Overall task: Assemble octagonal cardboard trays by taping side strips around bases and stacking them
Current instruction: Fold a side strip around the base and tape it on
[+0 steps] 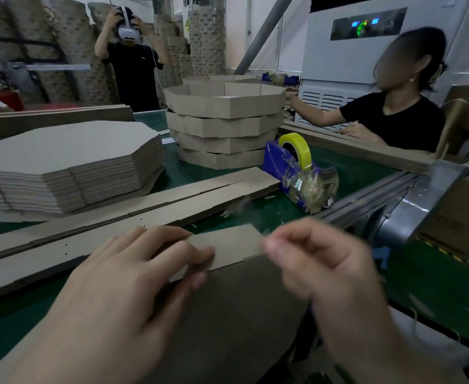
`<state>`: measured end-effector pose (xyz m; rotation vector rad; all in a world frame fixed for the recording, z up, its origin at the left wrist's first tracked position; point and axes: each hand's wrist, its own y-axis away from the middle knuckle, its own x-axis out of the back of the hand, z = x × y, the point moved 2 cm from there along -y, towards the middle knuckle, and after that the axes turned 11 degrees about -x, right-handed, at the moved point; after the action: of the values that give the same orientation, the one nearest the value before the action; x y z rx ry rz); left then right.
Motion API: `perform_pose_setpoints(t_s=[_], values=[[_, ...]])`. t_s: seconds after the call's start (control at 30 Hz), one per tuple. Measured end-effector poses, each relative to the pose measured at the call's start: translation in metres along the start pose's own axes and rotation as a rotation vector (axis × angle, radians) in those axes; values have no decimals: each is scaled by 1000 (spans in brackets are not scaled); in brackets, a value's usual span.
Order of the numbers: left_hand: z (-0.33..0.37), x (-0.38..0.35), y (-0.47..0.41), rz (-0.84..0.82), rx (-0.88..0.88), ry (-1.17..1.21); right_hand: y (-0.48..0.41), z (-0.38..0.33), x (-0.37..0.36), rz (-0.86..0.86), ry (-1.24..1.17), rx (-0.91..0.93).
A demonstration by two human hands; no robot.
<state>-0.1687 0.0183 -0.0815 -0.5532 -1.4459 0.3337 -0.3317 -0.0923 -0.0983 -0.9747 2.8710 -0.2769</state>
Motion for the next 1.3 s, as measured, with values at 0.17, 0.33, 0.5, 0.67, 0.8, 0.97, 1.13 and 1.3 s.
perform_pose_setpoints(t_s=[0.17, 0.33, 0.5, 0.67, 0.8, 0.97, 1.13, 1.3], values=[[0, 2, 1, -8, -29, 1, 8, 34, -42, 108, -265, -355], [0, 2, 3, -14, -35, 5, 8, 38, -51, 234, -359, -456], [0, 4, 2, 25, 0, 44, 8, 37, -50, 167, -362, -522], [1, 5, 4, -51, -53, -6, 8, 42, -42, 33, -298, -573], [3, 7, 3, -92, 15, 28, 9, 42, -34, -133, -240, -629], [15, 7, -8, -57, 81, -23, 7, 44, -29, -228, -197, -656], [25, -5, -20, 9, 132, -116, 5, 44, -23, -236, -116, -685], [21, -8, -18, -8, 109, -161, 14, 56, -16, -176, 115, -765]])
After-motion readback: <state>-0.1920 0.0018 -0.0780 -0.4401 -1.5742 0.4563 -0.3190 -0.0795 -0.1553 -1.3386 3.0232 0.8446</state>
